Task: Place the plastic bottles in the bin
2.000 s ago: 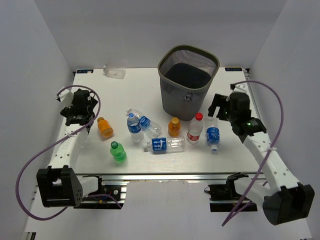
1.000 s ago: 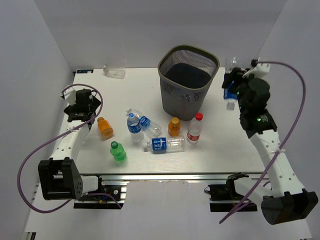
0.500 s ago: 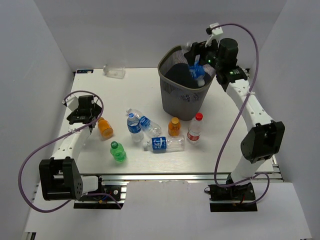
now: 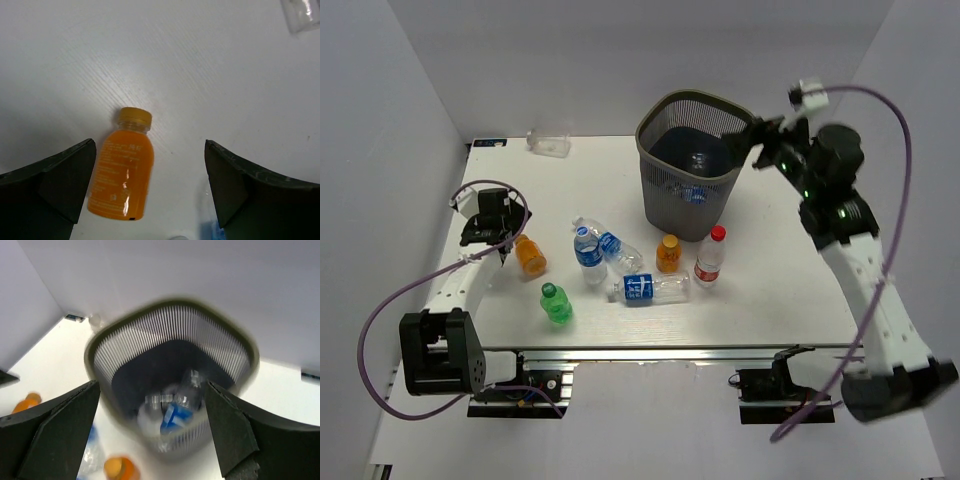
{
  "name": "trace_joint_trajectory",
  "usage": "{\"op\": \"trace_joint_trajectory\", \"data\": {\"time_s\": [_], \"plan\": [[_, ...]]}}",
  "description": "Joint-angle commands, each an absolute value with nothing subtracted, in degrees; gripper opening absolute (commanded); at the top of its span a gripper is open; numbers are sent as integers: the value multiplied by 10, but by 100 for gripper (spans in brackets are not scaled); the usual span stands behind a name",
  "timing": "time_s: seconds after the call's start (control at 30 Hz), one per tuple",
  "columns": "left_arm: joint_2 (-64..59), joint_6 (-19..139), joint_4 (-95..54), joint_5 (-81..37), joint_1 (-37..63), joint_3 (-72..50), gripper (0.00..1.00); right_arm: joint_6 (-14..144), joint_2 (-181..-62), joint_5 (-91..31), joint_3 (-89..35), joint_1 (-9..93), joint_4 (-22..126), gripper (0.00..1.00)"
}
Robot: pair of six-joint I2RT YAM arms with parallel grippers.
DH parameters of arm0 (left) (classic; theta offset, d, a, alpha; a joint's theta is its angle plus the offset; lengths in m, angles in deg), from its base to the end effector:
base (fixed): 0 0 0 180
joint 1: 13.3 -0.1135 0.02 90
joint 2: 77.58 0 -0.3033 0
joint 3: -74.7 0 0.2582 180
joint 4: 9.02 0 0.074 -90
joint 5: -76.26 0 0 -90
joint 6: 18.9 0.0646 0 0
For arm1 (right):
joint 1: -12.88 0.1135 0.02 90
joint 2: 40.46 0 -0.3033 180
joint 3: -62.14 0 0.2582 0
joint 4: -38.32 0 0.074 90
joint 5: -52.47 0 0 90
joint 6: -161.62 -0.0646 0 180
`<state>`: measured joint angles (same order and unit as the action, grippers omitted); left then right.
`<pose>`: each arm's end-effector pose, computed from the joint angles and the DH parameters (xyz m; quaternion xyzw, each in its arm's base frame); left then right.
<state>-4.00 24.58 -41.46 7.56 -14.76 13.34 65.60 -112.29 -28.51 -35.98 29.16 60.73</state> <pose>0.2814 0.0306 0.2555 -0.4338 0.7995 0.0124 0.4152 0.2798 0.0923 0.5254 -0.1181 0.6728 0.1935 0.7042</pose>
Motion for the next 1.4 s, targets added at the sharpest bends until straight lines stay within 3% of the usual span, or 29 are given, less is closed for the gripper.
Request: {"op": "trace_joint_trajectory", "data": {"time_s": [0.0,0.2,0.4,0.57,0.67,0.7,0.8,1.0,1.07,1.23,1.37], "plan": [[-30,236,-391,58,-151,85,98,612,-1039,-350,-219,302,649,89],[-29,250,-406,102,-151,49,98,598,-964,-373,-75,355,668,89],[-60,264,-399,121,-151,78,98,641,-987,-372,-13,401,664,89],[-80,268,-376,71,-151,112,98,637,-1015,-406,29,402,621,89],[-75,268,-391,79,-151,111,98,644,-1022,-389,23,404,606,79],[-74,268,-398,83,-151,101,98,647,-1016,-389,18,407,616,62],[-74,268,-410,89,-151,98,98,639,-980,-409,-2,407,627,36],[-85,267,-404,93,-151,109,98,632,-921,-440,-94,407,706,21],[-83,265,-405,95,-151,110,98,647,-921,-374,-158,406,740,18],[-70,265,-393,74,-151,117,98,673,-975,8,-263,407,672,16],[-61,267,-414,91,-151,110,98,642,-1078,59,-391,407,636,13]]}}
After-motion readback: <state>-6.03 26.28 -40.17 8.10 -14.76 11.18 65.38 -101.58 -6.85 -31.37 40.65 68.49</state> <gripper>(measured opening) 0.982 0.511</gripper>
